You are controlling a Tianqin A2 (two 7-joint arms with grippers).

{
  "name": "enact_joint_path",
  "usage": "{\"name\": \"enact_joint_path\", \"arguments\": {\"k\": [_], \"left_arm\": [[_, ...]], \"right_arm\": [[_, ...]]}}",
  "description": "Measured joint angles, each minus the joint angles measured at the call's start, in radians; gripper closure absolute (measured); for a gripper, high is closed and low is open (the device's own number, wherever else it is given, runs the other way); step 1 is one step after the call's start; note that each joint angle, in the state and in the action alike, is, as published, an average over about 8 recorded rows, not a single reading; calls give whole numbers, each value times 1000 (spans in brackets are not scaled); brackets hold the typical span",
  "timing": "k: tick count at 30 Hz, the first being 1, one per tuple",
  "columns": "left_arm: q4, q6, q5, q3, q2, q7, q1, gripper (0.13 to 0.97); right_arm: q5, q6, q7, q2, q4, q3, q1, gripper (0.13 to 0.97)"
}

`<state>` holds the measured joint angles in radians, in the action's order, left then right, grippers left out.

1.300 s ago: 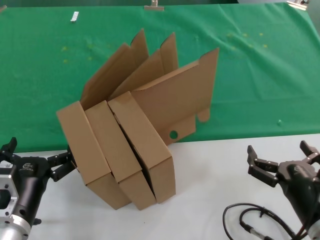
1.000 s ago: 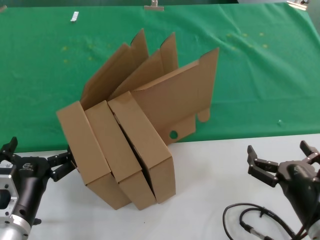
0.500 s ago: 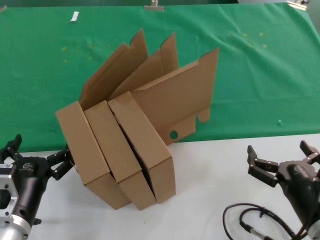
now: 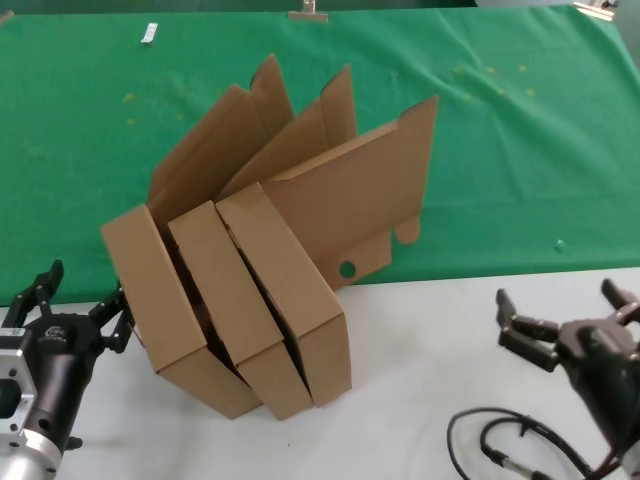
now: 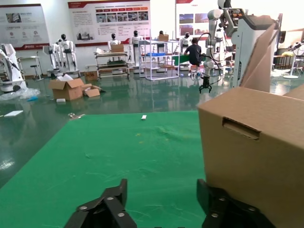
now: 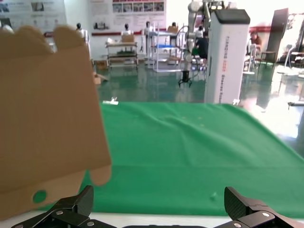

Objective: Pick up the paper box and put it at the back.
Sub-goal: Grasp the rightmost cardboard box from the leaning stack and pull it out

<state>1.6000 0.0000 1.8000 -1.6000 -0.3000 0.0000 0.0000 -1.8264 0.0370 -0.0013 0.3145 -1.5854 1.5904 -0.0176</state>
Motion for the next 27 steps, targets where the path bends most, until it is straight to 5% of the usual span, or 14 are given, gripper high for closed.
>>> {"name": "enact_joint_path", "arguments": {"k": [10, 19, 27], "left_arm": [[0, 0, 0, 0, 0, 0, 0, 656], [0, 0, 0, 0, 0, 0, 0, 818], [0, 0, 0, 0, 0, 0, 0, 906]], "right_arm": [[-73, -26, 77, 150, -82, 59, 23, 129], [-206, -92, 113, 407, -154, 242, -47, 129], [-235, 56, 147, 512, -115, 343, -161, 129]]}}
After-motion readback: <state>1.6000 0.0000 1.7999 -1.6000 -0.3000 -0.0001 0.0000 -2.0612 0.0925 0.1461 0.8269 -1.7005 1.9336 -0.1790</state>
